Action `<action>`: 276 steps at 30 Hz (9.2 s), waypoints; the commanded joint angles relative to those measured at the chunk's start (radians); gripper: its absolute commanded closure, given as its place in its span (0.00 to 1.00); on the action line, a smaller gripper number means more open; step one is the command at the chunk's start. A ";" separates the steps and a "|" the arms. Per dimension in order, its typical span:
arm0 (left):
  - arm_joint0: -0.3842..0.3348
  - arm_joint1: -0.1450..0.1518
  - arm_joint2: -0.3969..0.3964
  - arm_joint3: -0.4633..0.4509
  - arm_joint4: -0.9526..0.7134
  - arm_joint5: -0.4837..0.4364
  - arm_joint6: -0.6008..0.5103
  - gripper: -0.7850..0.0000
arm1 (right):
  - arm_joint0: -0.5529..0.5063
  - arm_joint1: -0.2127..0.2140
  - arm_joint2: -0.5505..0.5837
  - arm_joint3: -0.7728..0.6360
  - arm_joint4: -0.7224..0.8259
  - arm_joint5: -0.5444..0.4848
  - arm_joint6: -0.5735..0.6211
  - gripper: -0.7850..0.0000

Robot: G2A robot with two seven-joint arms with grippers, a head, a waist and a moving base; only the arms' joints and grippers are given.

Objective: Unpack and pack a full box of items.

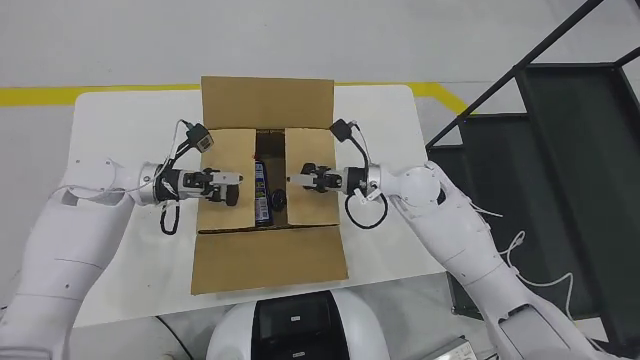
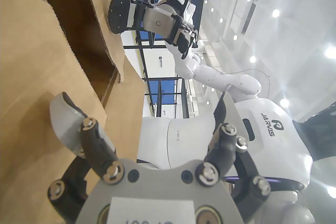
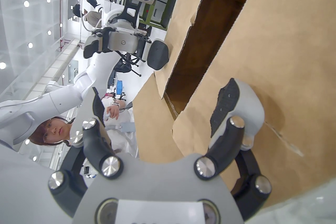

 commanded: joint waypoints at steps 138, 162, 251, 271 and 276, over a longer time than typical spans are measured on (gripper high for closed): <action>-0.433 -0.215 0.157 0.801 0.152 -0.710 0.592 0.00 | -0.169 0.092 0.052 -0.216 0.135 0.070 0.073 0.00; -0.341 -0.093 0.118 0.538 -0.057 -0.570 0.452 0.00 | -0.171 0.100 0.044 -0.237 0.128 0.086 0.075 0.00; -0.256 0.061 0.210 0.288 -0.092 -0.112 -0.006 0.00 | -0.254 0.123 0.116 -0.340 0.003 0.218 -0.106 0.00; -0.256 0.061 0.210 0.288 -0.092 -0.112 -0.006 0.00 | -0.598 0.149 0.308 -0.330 0.097 0.241 -0.277 0.00; -0.256 0.061 0.210 0.288 -0.092 -0.112 -0.006 0.00 | -0.547 0.130 0.238 -0.198 0.171 0.157 -0.328 0.00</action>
